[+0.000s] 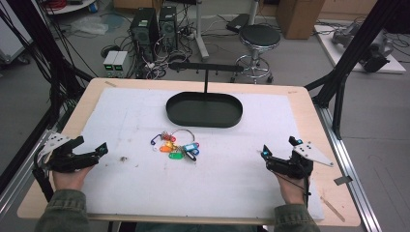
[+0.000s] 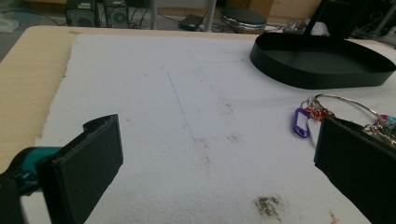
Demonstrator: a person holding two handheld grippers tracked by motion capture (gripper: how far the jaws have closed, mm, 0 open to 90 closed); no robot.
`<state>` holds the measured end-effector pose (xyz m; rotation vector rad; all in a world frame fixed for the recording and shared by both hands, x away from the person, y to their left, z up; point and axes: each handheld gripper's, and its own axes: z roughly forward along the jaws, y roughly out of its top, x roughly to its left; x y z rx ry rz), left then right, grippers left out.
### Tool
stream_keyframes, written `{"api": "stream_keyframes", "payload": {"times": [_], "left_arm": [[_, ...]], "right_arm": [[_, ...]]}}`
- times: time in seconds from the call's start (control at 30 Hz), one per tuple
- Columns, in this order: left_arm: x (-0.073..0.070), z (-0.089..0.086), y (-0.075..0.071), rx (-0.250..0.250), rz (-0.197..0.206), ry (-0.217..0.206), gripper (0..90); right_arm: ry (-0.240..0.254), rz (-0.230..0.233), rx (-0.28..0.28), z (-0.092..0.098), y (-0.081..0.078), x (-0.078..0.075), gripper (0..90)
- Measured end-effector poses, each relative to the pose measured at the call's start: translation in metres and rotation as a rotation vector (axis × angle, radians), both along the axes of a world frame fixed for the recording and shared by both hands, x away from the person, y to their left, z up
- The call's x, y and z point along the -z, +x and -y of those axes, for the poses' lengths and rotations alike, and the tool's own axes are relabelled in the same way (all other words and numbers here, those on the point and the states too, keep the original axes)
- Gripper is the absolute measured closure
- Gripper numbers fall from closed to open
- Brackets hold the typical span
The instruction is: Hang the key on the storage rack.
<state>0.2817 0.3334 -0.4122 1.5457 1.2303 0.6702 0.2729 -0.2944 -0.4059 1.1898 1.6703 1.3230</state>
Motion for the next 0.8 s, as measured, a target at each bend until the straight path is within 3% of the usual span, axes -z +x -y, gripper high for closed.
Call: {"api": "stream_keyframes", "payload": {"times": [0.8], "left_arm": [[-0.0005, 0.0038, 0.0015, 0.022, 0.000, -0.006, 1.7]], "right_arm": [[-0.004, -0.017, -0.009, -0.0018, 0.0001, 0.0008, 0.4]]}}
